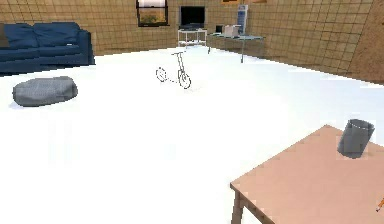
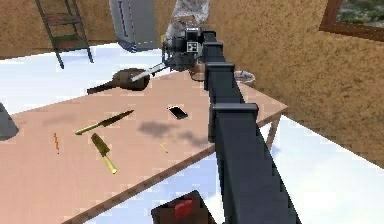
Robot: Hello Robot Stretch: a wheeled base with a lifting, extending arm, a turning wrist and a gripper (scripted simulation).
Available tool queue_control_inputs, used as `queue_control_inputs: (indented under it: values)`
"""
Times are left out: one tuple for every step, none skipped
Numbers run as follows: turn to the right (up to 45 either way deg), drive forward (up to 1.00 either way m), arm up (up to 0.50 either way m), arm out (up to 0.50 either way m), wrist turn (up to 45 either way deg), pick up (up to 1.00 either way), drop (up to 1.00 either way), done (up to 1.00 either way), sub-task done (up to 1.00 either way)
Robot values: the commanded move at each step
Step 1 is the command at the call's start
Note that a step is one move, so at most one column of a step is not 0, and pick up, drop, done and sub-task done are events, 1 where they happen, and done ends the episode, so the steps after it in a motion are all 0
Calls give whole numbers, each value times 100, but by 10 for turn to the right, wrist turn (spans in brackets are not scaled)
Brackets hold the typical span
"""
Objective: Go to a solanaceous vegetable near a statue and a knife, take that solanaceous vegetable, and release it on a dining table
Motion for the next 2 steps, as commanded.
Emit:
queue_control_inputs:
  values:
    - [0,0,-4,0,0,0,0,0,0]
    - [0,0,-32,0,0,0,0,0,0]
